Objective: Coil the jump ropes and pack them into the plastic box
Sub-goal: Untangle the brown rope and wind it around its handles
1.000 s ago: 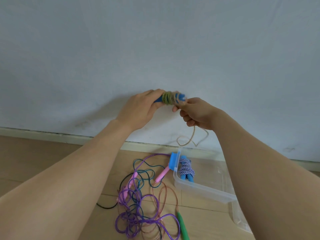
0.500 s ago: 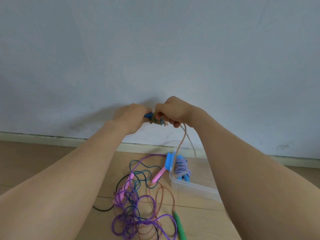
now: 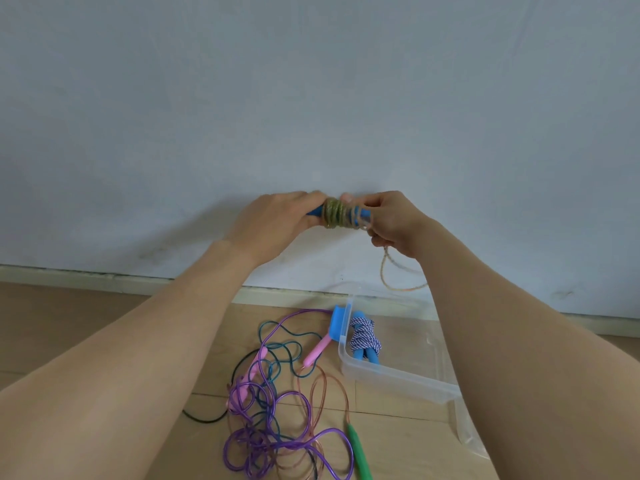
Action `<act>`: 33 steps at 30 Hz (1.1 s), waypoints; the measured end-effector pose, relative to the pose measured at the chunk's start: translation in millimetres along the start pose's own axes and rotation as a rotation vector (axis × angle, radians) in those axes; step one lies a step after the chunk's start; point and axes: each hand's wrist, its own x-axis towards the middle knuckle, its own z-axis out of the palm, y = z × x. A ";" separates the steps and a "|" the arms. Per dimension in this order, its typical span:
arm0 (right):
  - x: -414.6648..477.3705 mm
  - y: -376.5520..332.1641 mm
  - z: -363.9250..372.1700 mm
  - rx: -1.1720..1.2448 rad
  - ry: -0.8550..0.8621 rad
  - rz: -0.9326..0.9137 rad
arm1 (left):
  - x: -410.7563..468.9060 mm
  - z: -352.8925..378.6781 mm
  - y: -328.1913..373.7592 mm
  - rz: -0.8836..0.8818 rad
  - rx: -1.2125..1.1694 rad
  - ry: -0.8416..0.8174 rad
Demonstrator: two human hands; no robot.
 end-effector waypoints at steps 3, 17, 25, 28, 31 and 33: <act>-2.3 3.0 1.8 0.068 -0.126 0.036 | 2.1 -4.6 4.8 -0.002 0.024 0.102; -6.9 -38.8 39.0 -0.143 -0.246 0.032 | -11.1 23.1 -24.9 -0.281 0.151 -0.248; 1.3 -12.0 14.1 -0.327 0.160 -0.169 | -6.4 14.6 -19.5 -0.101 0.019 -0.337; 3.2 -2.0 1.8 -0.283 0.149 -0.134 | -3.6 6.7 -10.0 -0.042 0.005 -0.218; 0.5 4.2 -5.5 -0.085 0.000 -0.041 | -2.2 2.6 -3.3 0.007 0.002 -0.027; -2.6 3.6 -4.7 0.014 -0.117 0.009 | -0.4 1.6 3.2 0.007 -0.021 0.054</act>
